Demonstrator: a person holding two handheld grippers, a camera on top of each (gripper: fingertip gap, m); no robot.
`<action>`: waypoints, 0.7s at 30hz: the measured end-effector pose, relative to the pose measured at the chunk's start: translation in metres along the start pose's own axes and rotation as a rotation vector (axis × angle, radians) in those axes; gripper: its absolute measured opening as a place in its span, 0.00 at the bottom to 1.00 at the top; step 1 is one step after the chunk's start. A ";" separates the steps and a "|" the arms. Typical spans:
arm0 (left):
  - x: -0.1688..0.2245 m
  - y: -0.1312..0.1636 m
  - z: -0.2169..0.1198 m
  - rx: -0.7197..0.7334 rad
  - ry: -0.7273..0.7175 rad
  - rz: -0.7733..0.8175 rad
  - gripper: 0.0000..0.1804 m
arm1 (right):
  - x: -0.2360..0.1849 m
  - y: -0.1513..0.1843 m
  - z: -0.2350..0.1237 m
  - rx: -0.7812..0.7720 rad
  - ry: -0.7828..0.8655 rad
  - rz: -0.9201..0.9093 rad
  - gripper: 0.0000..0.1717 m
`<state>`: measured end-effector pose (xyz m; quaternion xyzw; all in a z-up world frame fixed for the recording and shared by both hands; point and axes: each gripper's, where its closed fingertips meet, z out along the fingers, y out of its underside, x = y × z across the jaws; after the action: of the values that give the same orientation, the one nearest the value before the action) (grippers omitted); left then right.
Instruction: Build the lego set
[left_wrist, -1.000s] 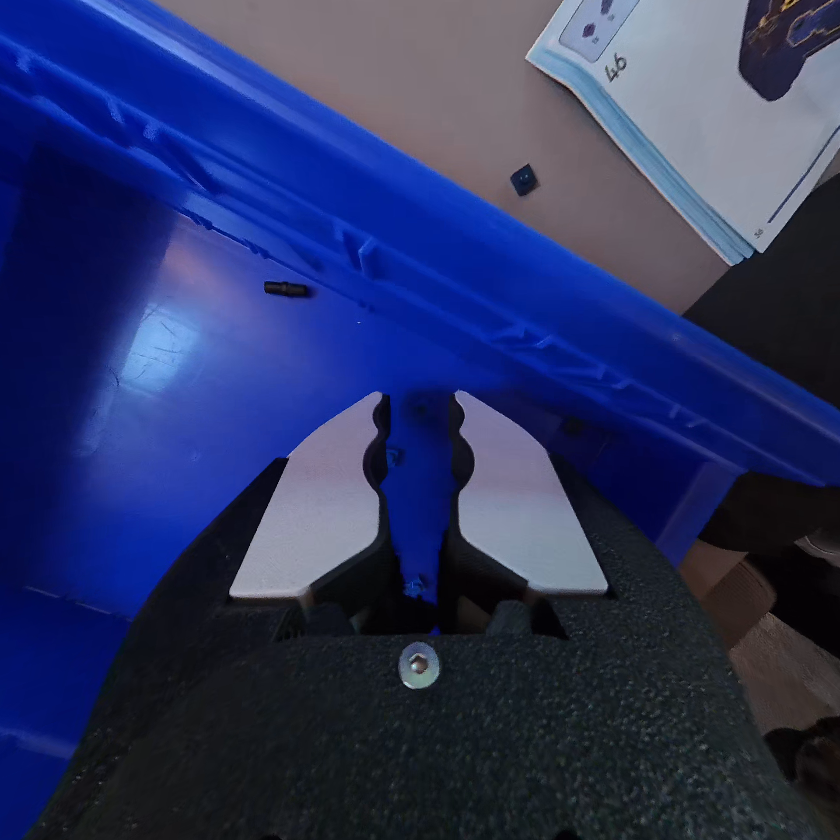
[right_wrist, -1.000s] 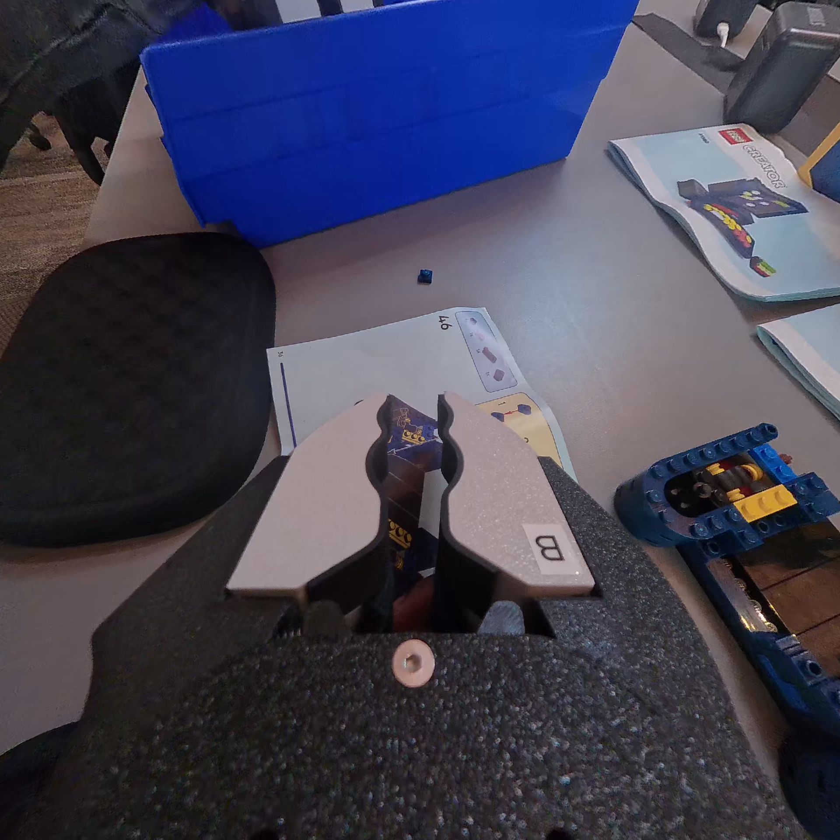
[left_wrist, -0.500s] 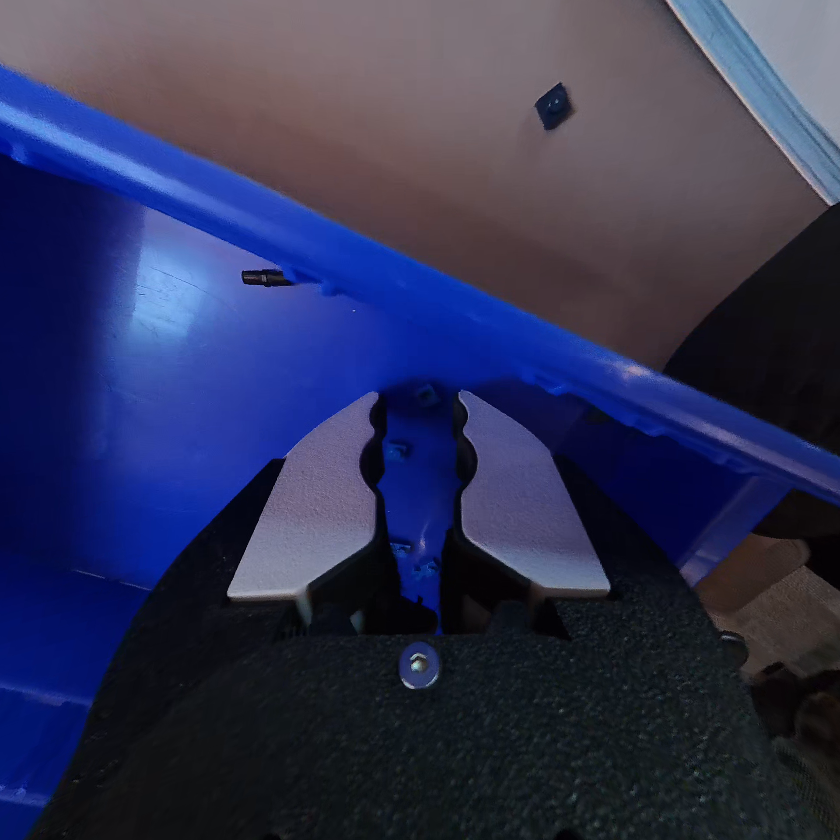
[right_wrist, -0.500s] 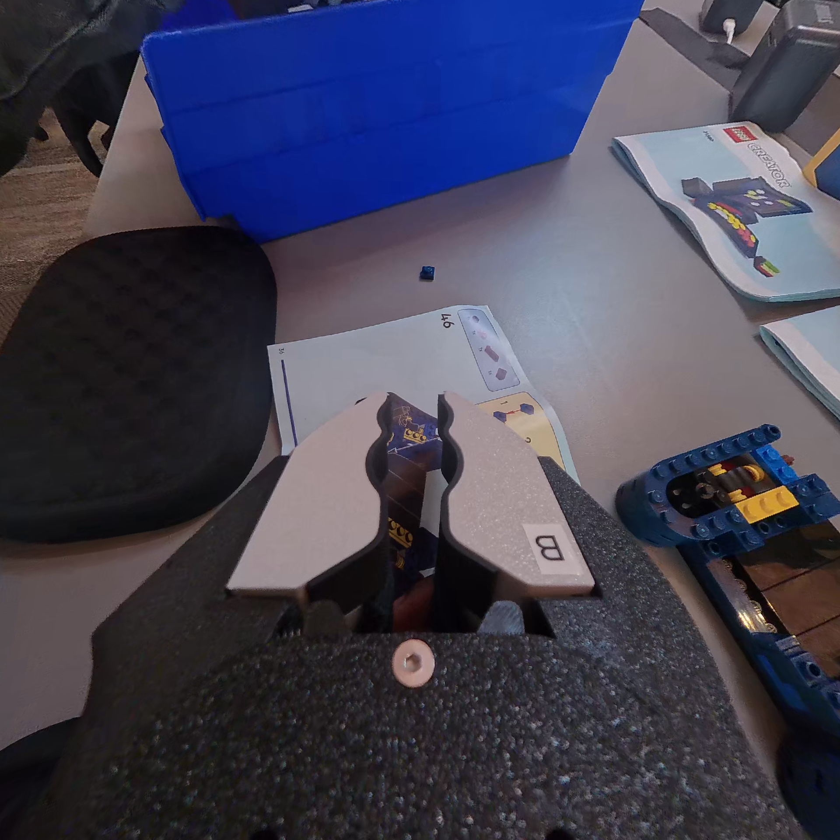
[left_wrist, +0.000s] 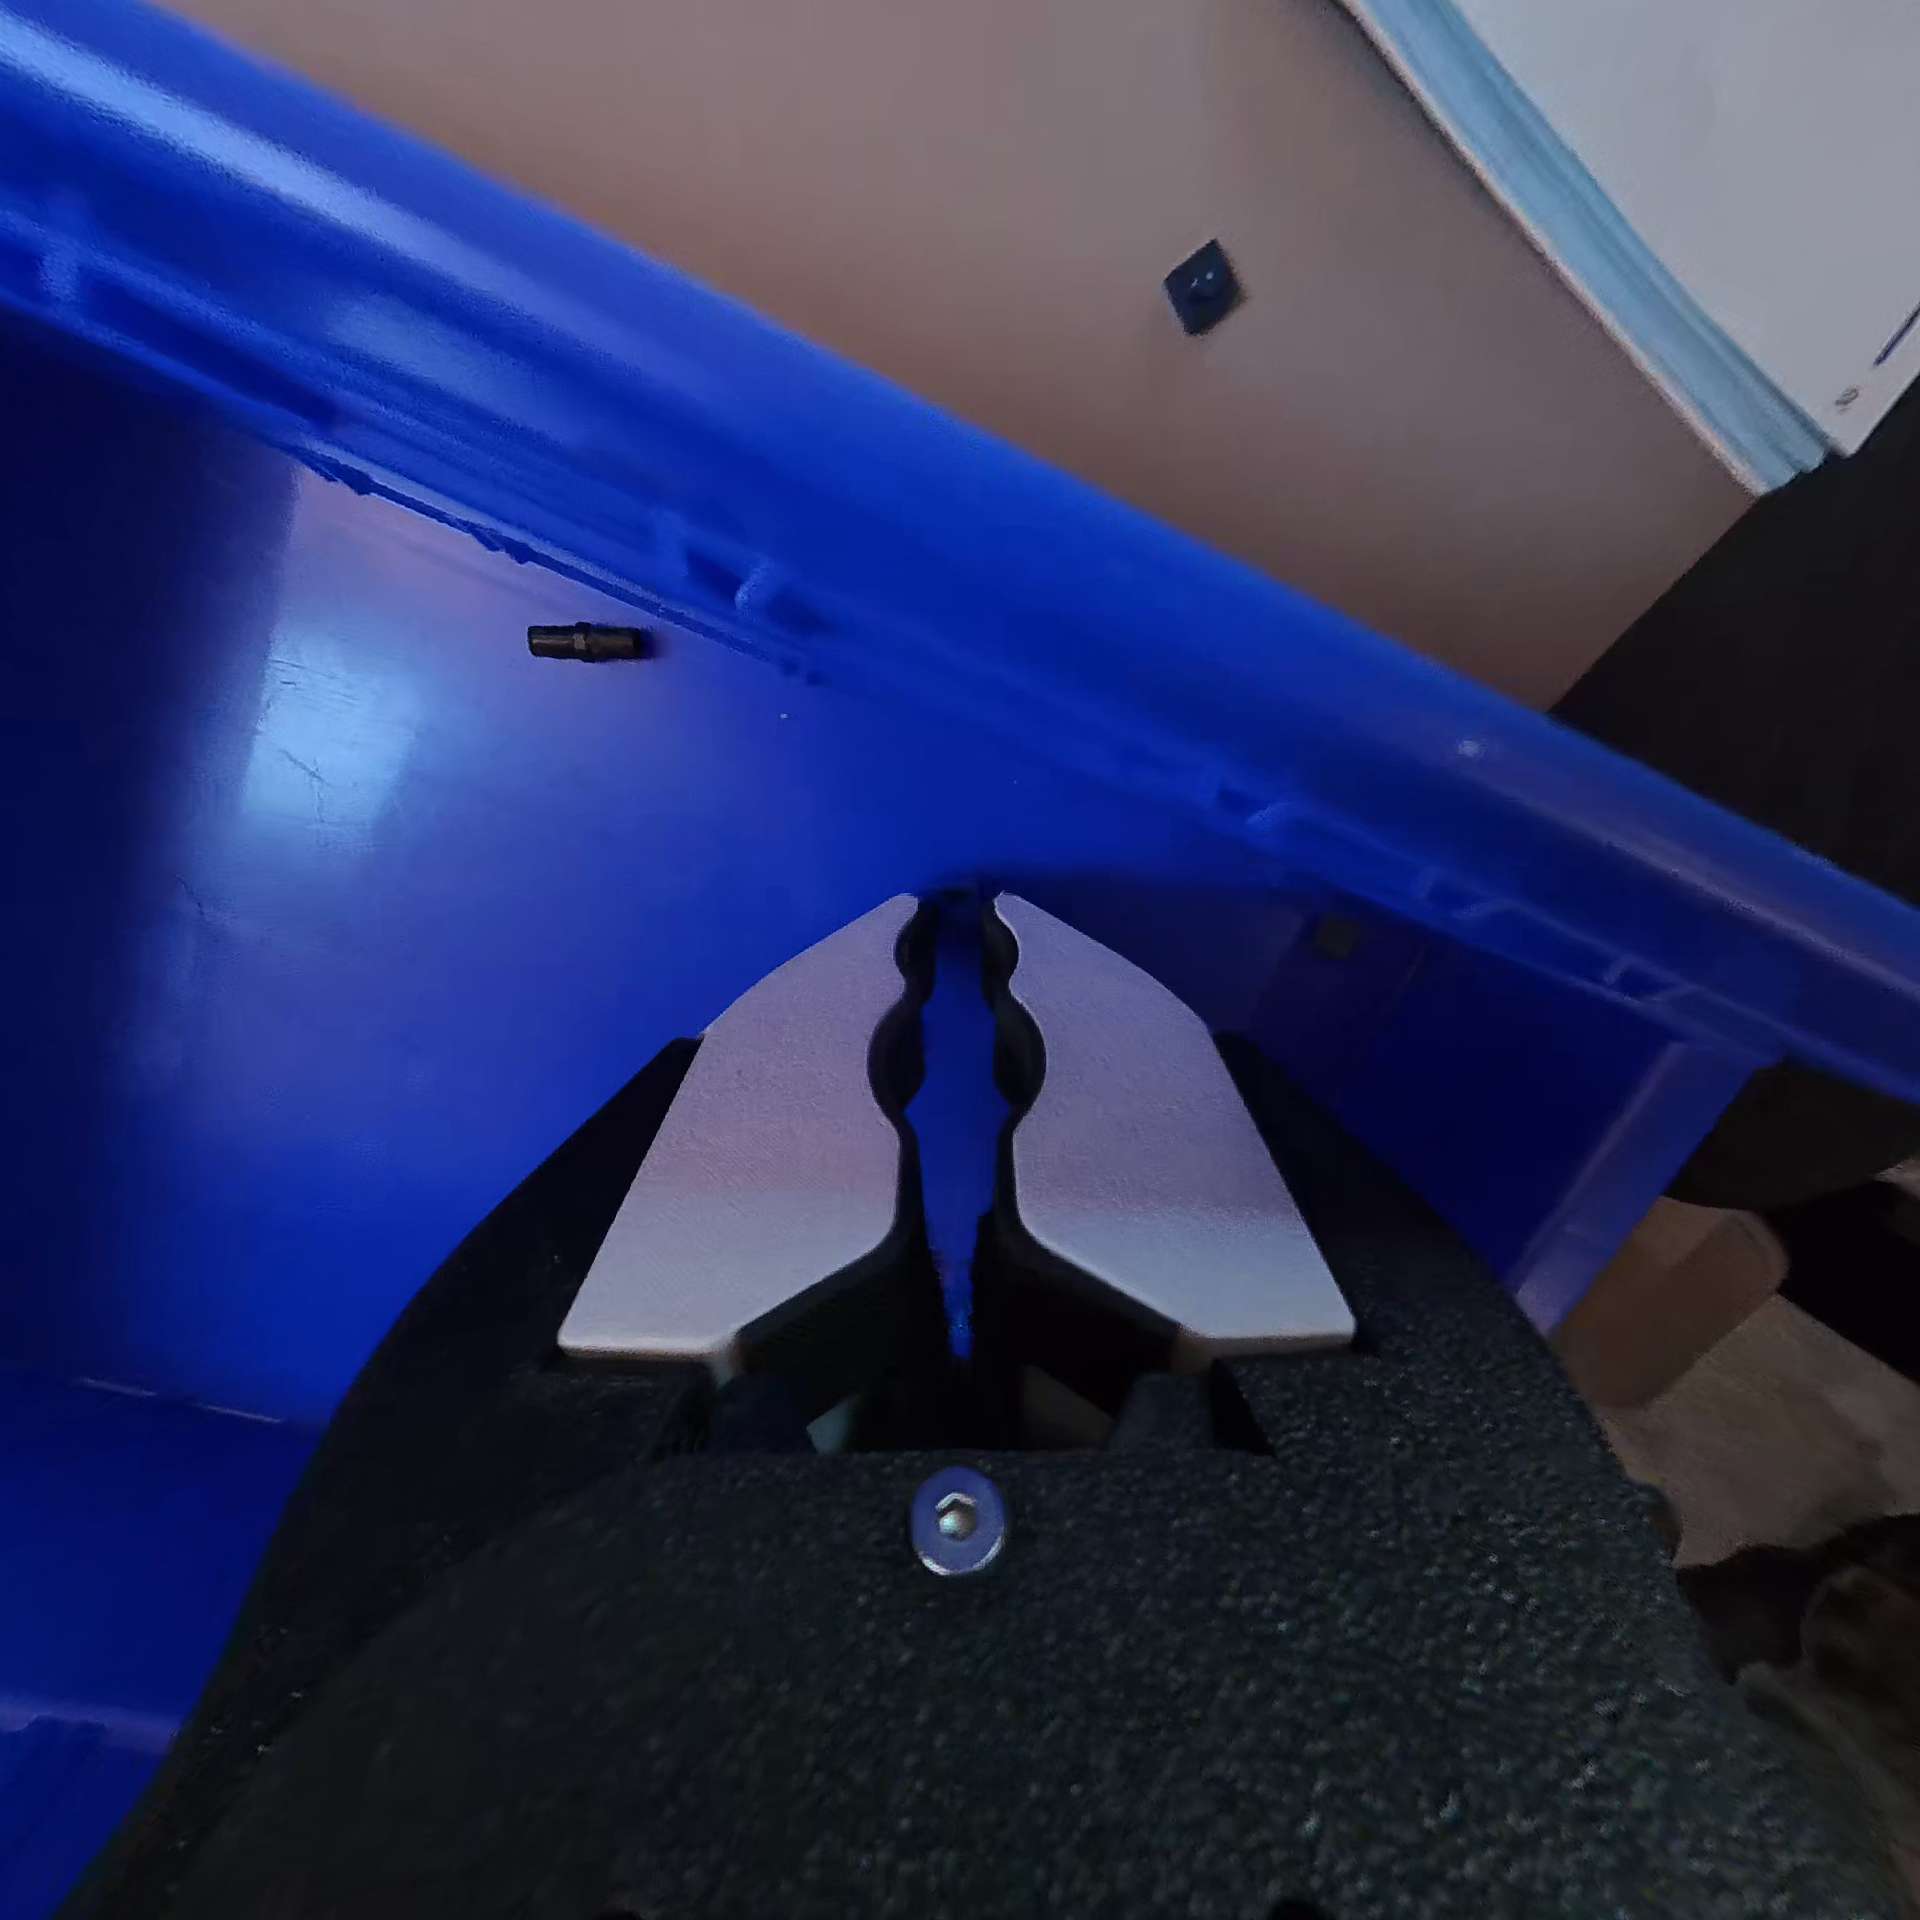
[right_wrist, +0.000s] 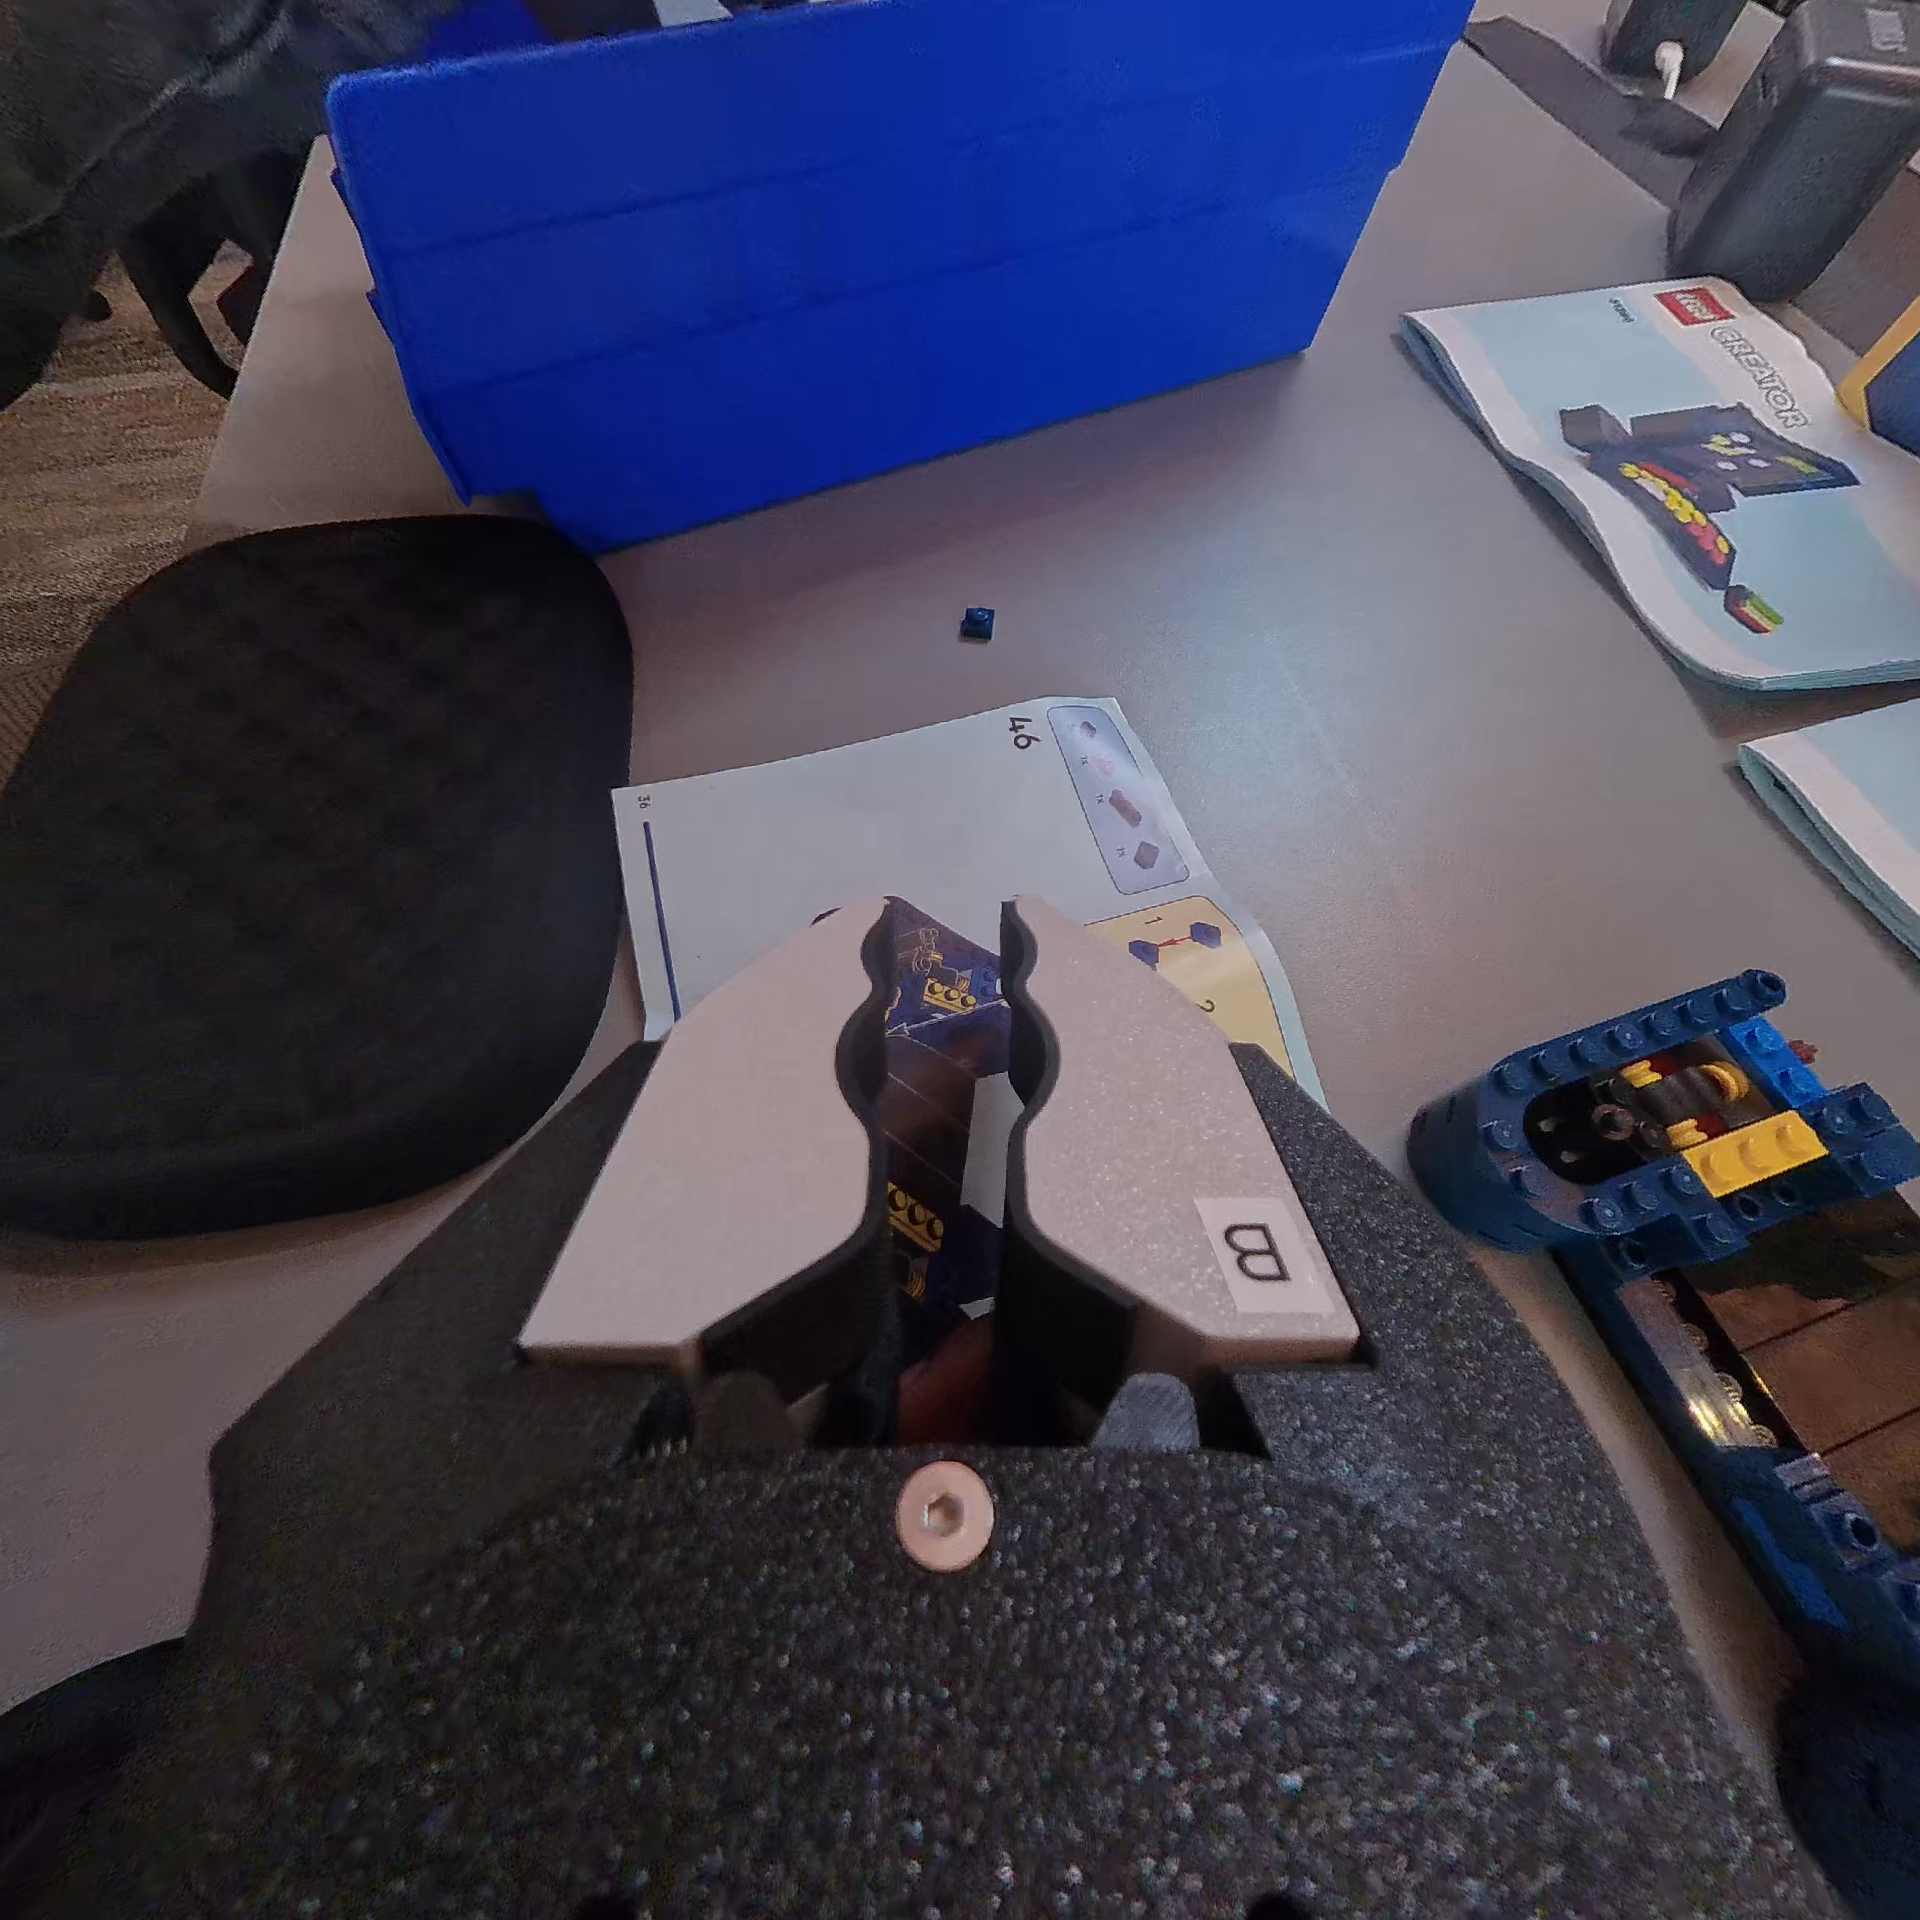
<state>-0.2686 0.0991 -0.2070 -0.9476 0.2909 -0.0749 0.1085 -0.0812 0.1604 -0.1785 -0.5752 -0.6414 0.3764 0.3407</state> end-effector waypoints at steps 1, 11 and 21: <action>0.000 -0.002 -0.003 0.036 -0.002 -0.021 0.04 | 0.000 0.000 0.000 0.004 0.001 0.004 0.11; -0.009 0.026 -0.033 0.029 -0.075 -0.081 0.06 | 0.000 0.000 0.000 0.000 0.002 0.000 0.11; -0.010 0.028 -0.025 -0.030 -0.083 -0.058 0.12 | 0.000 0.000 0.000 0.003 0.000 0.007 0.11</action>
<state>-0.2964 0.0782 -0.1907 -0.9594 0.2597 -0.0344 0.1042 -0.0812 0.1607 -0.1781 -0.5771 -0.6386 0.3784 0.3404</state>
